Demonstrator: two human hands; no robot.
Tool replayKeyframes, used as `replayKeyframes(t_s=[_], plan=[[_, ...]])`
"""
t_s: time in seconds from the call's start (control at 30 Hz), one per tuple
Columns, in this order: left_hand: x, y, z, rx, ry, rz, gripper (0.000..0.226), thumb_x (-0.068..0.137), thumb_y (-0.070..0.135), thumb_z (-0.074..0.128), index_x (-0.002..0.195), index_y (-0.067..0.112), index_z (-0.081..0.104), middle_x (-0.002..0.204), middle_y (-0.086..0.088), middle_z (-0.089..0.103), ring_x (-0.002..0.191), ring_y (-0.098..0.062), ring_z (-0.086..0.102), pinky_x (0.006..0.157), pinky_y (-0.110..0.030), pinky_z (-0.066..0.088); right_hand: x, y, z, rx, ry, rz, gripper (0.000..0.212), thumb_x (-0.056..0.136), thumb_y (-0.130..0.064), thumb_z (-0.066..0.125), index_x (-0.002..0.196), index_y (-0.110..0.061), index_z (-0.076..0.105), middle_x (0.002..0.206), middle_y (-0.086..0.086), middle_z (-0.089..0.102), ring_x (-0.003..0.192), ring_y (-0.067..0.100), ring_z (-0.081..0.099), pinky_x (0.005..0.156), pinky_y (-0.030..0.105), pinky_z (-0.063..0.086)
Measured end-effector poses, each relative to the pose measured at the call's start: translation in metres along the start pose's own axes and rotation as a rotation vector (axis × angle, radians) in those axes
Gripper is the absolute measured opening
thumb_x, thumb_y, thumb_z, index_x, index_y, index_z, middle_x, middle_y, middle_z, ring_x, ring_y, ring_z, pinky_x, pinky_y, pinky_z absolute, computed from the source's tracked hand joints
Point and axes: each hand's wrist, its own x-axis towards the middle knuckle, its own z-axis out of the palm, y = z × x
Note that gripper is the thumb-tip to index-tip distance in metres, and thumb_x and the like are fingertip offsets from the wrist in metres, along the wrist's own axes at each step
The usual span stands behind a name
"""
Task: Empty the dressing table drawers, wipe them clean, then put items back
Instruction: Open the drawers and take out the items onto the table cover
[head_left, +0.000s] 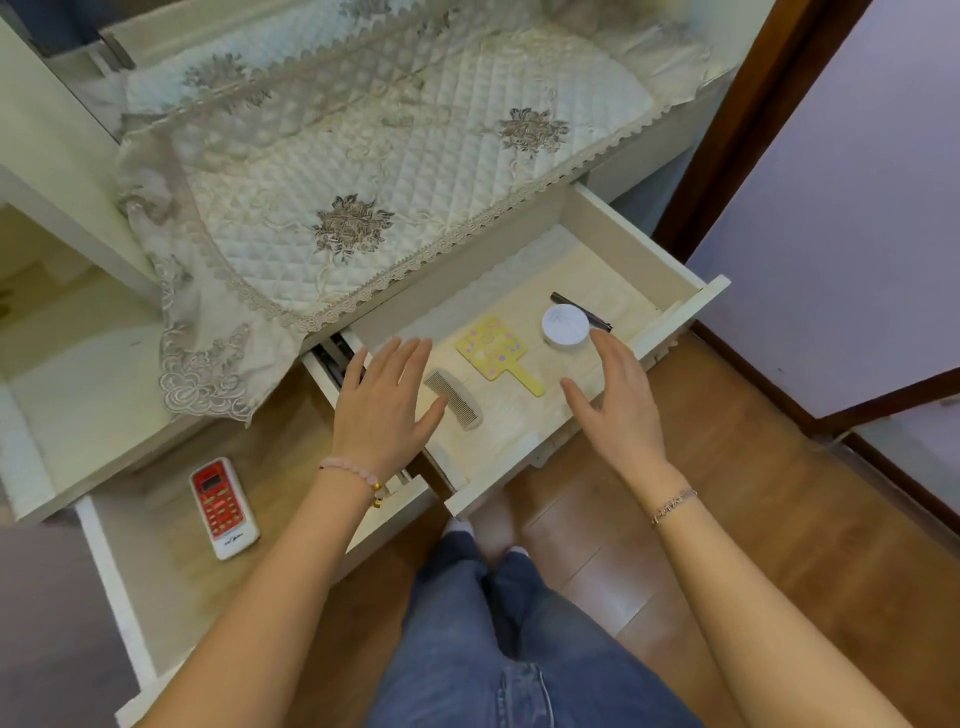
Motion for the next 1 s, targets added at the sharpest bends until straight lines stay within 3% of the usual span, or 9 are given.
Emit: replayKeyframes(t_s=[0.1,0.3,0.67,1.0], plan=[[-0.008,0.008,-0.009,-0.003,0.014,0.010,0.064,0.088,0.052,0.037,0.136,0.012,0.046,0.133,-0.006,0.055,0.127,-0.025,0.047,0.108,-0.049,0.032,-0.007,-0.002,-0.010,-0.089,-0.001,-0.048,0.063,0.092,-0.038,0.053,0.145,-0.014,0.028,0.150,0.003,0.032,0.139,0.016,0.027,0.115,0.036,0.025],[-0.022,0.015,-0.017,-0.036,0.023,0.037,0.065,0.088,0.055,0.034,0.136,0.012,0.047,0.132,-0.006,0.056,0.126,-0.026,0.048,0.107,-0.049,0.033,-0.029,-0.007,-0.027,-0.203,0.006,-0.066,0.063,0.092,-0.042,0.050,0.145,-0.015,0.029,0.150,0.002,0.032,0.138,0.015,0.027,0.110,0.023,0.017],[-0.021,0.041,-0.017,-0.110,0.002,0.188,0.062,0.088,0.052,0.036,0.132,0.012,0.051,0.127,-0.005,0.060,0.121,-0.025,0.053,0.103,-0.047,0.037,-0.067,-0.002,-0.053,-0.300,0.041,0.090,0.061,0.093,-0.045,0.045,0.146,-0.019,0.027,0.150,0.000,0.032,0.138,0.015,0.027,0.111,0.026,0.018],[0.045,0.102,-0.024,-0.122,0.034,0.309,0.062,0.088,0.052,0.034,0.130,0.011,0.052,0.127,-0.008,0.059,0.121,-0.029,0.053,0.103,-0.050,0.038,-0.050,0.046,-0.102,-0.332,0.133,0.160,0.059,0.093,-0.041,0.048,0.143,-0.016,0.032,0.146,0.002,0.039,0.133,0.016,0.035,0.106,0.022,0.017]])
